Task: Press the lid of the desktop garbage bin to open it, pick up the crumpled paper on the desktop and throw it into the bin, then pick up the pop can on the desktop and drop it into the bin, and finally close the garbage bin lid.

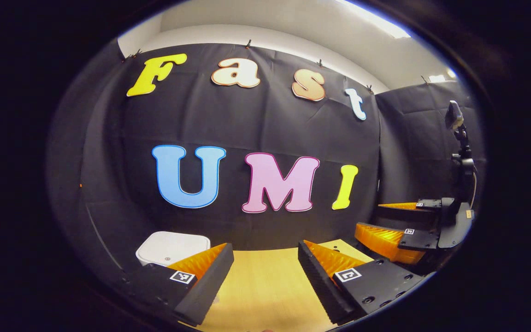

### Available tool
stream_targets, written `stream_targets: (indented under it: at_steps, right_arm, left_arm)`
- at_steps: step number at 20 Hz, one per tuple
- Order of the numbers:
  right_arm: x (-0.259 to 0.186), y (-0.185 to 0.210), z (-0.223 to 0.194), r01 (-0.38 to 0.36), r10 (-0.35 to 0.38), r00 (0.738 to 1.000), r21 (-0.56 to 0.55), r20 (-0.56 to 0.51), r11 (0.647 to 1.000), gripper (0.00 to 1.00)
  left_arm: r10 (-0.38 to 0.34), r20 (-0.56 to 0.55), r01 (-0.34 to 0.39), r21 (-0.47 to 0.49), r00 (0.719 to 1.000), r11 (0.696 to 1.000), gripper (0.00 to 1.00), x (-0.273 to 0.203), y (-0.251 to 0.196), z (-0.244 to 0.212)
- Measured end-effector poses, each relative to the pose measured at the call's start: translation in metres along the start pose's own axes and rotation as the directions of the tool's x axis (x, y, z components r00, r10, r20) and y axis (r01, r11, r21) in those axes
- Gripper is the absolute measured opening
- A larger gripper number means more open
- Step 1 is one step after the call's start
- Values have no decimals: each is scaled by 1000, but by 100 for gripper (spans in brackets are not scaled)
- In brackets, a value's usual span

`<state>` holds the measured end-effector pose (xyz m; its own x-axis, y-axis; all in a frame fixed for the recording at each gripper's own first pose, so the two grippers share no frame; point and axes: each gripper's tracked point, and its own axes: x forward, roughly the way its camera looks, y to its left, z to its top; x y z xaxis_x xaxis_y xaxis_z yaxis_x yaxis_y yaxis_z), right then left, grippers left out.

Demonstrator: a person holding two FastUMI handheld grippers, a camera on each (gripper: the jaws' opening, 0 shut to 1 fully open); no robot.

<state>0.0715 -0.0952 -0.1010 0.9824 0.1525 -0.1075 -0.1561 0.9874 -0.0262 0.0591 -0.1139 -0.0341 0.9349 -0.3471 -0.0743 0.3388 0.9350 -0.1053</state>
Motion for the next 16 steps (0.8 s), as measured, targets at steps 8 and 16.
stream_targets:
  at_steps: [8,16]
  right_arm:
    - [-18,17,26,-17,15,999,30,47,999,96]
    - [-8,5,22,-26,25,999,50,31,998,96]
  left_arm:
    - [59,51,-60,9,997,998,94,-41,13,12]
    - [90,50,-88,-41,995,995,94,-45,13,11]
